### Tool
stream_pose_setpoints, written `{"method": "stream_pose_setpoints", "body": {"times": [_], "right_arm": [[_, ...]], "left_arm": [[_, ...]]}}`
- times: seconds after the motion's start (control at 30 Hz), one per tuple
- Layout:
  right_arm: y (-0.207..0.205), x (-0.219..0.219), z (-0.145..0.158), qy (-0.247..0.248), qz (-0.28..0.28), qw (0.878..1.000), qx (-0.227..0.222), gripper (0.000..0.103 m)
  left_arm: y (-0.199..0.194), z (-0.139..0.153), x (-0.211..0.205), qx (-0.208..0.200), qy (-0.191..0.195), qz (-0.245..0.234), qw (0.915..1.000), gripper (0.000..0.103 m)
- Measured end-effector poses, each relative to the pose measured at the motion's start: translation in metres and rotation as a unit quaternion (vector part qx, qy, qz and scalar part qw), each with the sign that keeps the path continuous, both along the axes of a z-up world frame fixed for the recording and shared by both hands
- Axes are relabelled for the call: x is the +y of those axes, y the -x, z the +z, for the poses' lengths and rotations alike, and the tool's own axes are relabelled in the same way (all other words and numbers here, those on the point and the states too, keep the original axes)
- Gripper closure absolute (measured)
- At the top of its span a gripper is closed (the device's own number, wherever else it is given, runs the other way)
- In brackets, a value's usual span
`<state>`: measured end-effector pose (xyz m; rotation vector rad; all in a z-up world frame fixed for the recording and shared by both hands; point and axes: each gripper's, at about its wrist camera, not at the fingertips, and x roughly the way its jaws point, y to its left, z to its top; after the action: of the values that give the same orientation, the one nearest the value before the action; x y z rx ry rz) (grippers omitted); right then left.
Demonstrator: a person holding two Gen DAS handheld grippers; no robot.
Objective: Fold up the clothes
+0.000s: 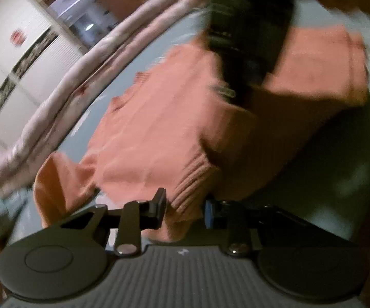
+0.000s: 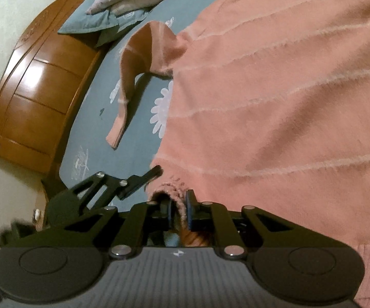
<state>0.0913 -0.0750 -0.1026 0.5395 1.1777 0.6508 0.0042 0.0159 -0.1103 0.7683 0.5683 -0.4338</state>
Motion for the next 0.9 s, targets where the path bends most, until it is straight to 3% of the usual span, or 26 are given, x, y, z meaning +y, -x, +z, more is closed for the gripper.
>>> {"method": "stream_pose_setpoints", "body": {"times": [0.13, 0.23, 0.4, 0.5, 0.53, 0.6, 0.7, 0.83, 0.9], "right_arm": [[0.004, 0.005, 0.002, 0.02, 0.026, 0.999, -0.011, 0.087], [0.006, 0.015, 0.0, 0.019, 0.053, 0.998, -0.014, 0.085], [0.019, 0.049, 0.004, 0.083, 0.125, 0.986, -0.075, 0.074], [0.031, 0.075, 0.005, 0.131, 0.172, 0.966, -0.141, 0.067], [0.035, 0.084, 0.004, 0.145, 0.19, 0.958, -0.159, 0.068], [0.041, 0.098, 0.0, 0.15, 0.228, 0.948, -0.161, 0.089], [0.049, 0.112, -0.014, 0.145, 0.278, 0.942, -0.116, 0.088], [0.062, 0.12, -0.03, 0.118, 0.323, 0.937, -0.054, 0.084], [0.072, 0.121, -0.026, 0.123, 0.336, 0.931, -0.068, 0.079]], "left_arm": [[-0.014, 0.033, 0.031, 0.033, 0.073, 0.034, 0.9962, 0.073], [-0.023, 0.036, 0.047, 0.084, 0.104, 0.054, 0.9895, 0.077], [-0.01, 0.026, 0.06, 0.129, 0.097, 0.047, 0.9857, 0.077], [0.0, 0.023, 0.075, 0.157, 0.115, 0.051, 0.9797, 0.074], [0.002, 0.022, 0.079, 0.164, 0.116, 0.058, 0.9778, 0.073], [0.005, 0.017, 0.089, 0.178, 0.111, 0.081, 0.9744, 0.072], [0.003, 0.011, 0.105, 0.188, 0.106, 0.124, 0.9686, 0.072], [-0.006, 0.013, 0.12, 0.218, 0.152, 0.169, 0.9491, 0.067], [-0.014, 0.012, 0.125, 0.249, 0.203, 0.194, 0.9268, 0.061]]}}
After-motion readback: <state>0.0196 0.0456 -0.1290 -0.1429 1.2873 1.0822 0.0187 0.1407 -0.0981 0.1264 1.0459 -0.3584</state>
